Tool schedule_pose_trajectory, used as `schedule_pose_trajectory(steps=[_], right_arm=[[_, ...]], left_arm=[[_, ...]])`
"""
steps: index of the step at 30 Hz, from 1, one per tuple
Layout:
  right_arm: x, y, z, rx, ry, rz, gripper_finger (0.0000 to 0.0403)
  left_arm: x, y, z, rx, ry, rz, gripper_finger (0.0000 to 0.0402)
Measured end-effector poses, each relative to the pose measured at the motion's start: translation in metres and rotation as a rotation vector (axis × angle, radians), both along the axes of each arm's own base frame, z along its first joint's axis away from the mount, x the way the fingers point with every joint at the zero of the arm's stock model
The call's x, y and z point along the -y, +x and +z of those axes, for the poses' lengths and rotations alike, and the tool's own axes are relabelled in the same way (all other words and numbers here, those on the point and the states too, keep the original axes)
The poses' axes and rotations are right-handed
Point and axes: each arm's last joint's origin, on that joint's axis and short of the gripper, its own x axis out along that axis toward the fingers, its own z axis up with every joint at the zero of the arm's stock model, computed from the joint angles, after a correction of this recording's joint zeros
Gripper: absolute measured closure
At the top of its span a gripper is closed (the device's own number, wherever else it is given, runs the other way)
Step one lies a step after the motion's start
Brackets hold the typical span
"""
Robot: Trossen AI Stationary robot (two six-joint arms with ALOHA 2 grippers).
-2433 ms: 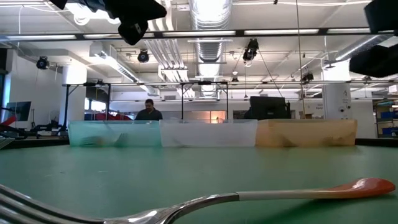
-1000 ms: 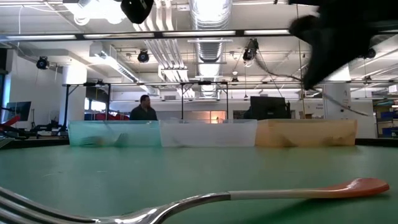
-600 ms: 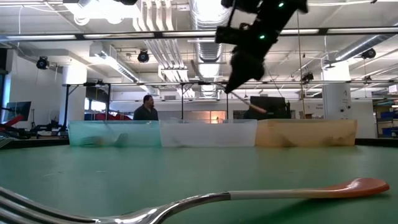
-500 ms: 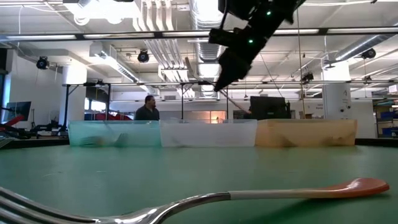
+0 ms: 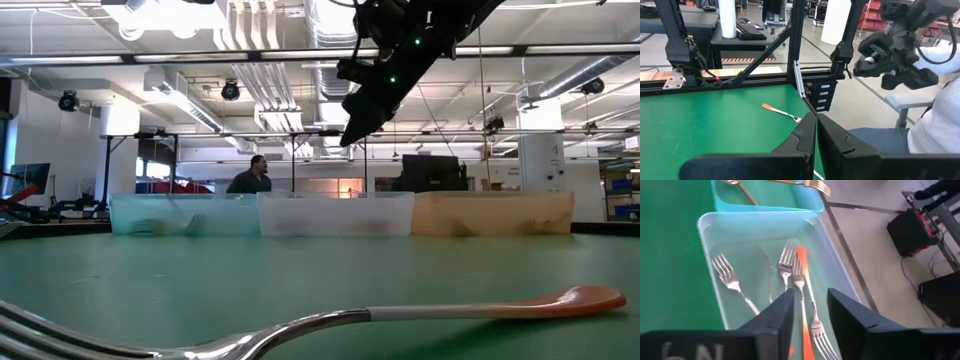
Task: Sort silverware by color (type)
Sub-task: Put the orange fork into the white bin
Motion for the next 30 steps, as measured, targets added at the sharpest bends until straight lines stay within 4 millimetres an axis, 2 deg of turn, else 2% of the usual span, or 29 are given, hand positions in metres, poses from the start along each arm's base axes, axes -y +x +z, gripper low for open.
schedule_pose_trajectory(steps=[2,4,6,8,10,13,17,21,25,30], right_arm=[[-0.005,0.0,0.002,-0.001,-0.001,0.015,0.0276],[-0.015,-0.002,0.009,0.006,0.085,-0.005,0.0262],[-0.028,-0.005,0.018,0.008,0.296,-0.024,0.0255],[-0.045,-0.01,0.023,-0.053,0.591,-0.01,0.0254],[-0.068,-0.018,0.022,-0.198,0.866,0.04,0.0257],[-0.118,-0.029,0.015,-0.41,1.066,0.146,0.0263],[-0.193,-0.046,0.005,-0.589,1.05,0.268,0.0269],[-0.256,-0.068,-0.003,-0.664,0.847,0.395,0.0271],[-0.296,-0.091,-0.01,-0.65,0.673,0.424,0.0271],[-0.332,-0.103,-0.017,-0.561,0.698,0.372,0.0277]], left_arm=[[0.0,0.0,0.0,-0.005,0.002,0.0,0.0401],[0.0,0.0,-0.001,-0.012,0.005,0.0,0.0401],[0.0,0.0,-0.003,-0.025,0.011,0.0,0.0401],[0.0,-0.001,-0.005,-0.046,0.02,0.0,0.0401],[-0.001,-0.001,-0.007,-0.062,0.028,0.0,0.0401],[-0.001,-0.001,-0.009,-0.08,0.042,0.015,0.0401],[-0.001,-0.001,-0.009,-0.083,0.052,0.022,0.0401],[-0.001,-0.001,-0.009,-0.075,0.057,0.021,0.0401],[-0.001,-0.001,-0.008,-0.06,0.059,0.02,0.0401],[-0.001,-0.001,-0.007,-0.055,0.057,0.02,0.0401]])
